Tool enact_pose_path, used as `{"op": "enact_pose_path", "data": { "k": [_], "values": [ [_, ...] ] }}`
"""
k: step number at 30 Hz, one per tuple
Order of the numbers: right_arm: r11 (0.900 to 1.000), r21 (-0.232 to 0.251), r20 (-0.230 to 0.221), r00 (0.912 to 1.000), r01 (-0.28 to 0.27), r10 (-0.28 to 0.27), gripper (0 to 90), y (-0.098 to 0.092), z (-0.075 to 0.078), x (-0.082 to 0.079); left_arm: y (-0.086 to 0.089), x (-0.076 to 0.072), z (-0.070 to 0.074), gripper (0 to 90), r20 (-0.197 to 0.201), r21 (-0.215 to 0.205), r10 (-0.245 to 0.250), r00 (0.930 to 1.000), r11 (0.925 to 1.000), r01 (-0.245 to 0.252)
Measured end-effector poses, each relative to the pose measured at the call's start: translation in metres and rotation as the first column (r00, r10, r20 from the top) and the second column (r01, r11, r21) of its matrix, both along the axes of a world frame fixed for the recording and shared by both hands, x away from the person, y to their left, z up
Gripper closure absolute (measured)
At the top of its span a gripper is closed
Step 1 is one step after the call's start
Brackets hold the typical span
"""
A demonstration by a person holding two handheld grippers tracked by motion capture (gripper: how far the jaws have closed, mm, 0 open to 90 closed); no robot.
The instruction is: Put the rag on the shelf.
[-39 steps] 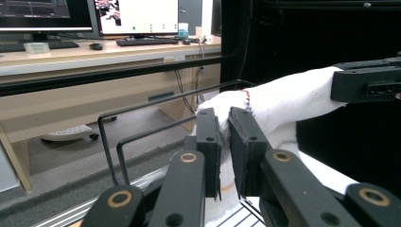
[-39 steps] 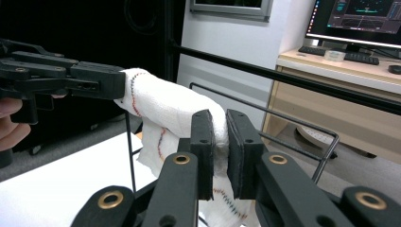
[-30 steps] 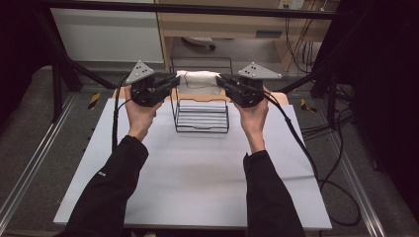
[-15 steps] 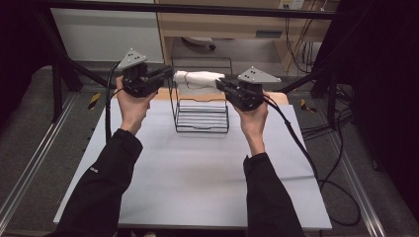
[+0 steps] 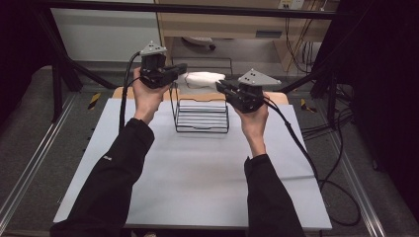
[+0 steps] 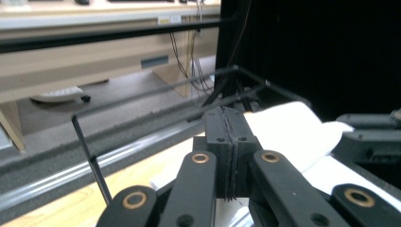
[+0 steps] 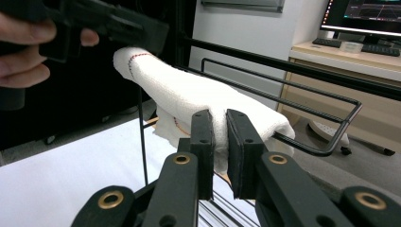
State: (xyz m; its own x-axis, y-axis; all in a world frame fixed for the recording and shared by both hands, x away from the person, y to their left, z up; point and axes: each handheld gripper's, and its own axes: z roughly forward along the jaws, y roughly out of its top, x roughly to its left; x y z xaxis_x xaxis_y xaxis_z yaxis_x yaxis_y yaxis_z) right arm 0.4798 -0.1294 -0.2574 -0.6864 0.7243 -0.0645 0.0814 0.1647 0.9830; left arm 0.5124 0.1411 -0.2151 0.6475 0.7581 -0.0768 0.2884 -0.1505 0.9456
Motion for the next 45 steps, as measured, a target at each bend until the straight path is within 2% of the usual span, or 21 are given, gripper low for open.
{"op": "enact_pose_path", "data": {
  "k": [6,15,19,21,24,28,31,39,45],
  "values": [
    [1.000,-0.002,-0.004,1.0000,-0.005,0.005,81.1,-0.001,0.000,-0.002,0.003,-0.004,-0.009,89.4,-0.019,0.008,-0.029,0.9994,0.9995,0.029],
    [1.000,-0.001,-0.016,0.9998,-0.011,0.011,74.0,-0.003,0.002,-0.005,0.003,-0.010,-0.019,89.5,-0.013,0.030,-0.044,0.9990,0.9986,0.044],
    [0.999,0.042,-0.008,0.9998,-0.019,0.020,69.7,-0.006,0.006,-0.007,0.003,-0.010,-0.023,89.5,-0.018,0.040,-0.043,0.9989,0.9982,0.044],
    [0.998,0.052,-0.014,0.9995,-0.028,0.029,75.1,-0.007,0.009,-0.007,0.003,-0.009,-0.026,89.5,-0.021,0.044,-0.042,0.9989,0.9981,0.043],
    [0.999,0.026,-0.057,0.9979,-0.028,0.029,83.3,-0.002,0.008,-0.004,0.002,-0.009,-0.030,89.6,-0.024,0.046,-0.040,0.9989,0.9981,0.041],
    [0.999,-0.032,-0.105,0.9945,-0.004,0.001,85.5,0.005,-0.003,0.002,0.002,-0.009,-0.036,89.5,-0.026,0.063,-0.038,0.9989,0.9972,0.040],
    [0.999,-0.032,-0.125,0.9921,0.005,-0.009,85.8,0.007,-0.008,0.006,0.003,-0.009,-0.040,89.5,-0.032,0.069,-0.038,0.9988,0.9968,0.040],
    [0.998,-0.058,-0.131,0.9903,0.037,-0.045,85.4,0.008,-0.015,0.014,0.004,-0.006,-0.046,89.5,-0.034,0.066,-0.033,0.9989,0.9972,0.035],
    [0.998,-0.050,-0.127,0.9913,0.029,-0.035,82.4,0.007,-0.014,0.014,0.004,-0.007,-0.045,89.3,-0.029,0.067,-0.032,0.9991,0.9972,0.034]
  ]
}}
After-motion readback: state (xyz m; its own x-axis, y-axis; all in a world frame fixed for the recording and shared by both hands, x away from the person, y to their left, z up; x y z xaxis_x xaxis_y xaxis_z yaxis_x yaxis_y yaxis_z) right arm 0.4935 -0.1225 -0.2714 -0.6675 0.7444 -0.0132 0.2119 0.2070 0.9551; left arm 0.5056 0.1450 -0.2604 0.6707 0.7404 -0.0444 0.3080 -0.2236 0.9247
